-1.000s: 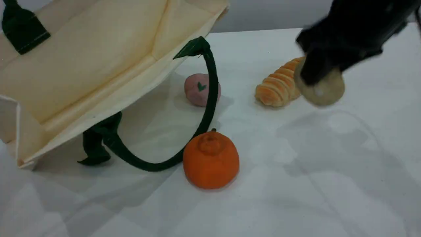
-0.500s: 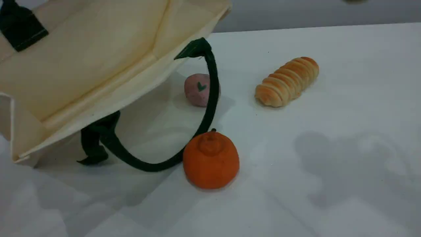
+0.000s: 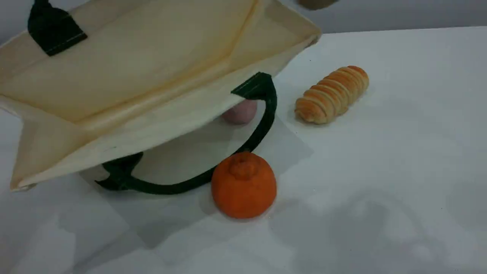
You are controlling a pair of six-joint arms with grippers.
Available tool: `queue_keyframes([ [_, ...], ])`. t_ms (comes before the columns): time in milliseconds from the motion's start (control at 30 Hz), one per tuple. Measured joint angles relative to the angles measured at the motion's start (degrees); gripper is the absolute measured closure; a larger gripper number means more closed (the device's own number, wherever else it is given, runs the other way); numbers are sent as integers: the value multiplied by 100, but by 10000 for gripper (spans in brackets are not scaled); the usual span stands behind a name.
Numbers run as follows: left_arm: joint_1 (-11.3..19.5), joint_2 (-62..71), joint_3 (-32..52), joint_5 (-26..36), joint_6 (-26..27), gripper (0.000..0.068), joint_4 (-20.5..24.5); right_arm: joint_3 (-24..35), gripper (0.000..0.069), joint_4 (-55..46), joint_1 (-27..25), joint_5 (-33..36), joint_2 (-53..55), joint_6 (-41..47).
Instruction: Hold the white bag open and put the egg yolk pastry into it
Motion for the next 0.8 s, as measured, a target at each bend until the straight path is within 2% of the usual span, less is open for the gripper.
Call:
queue_keyframes([
  [300,0,0,0,0,0,590,-17,0,464,293,661,-655,618,28],
  [533,4,0,0,0,-96,590,-27,-6,467,293,669,-1766,1520,-121],
  [800,4,-9,0,0,-131,590,-34,-26,468,293,669,-3450,2532,-151],
])
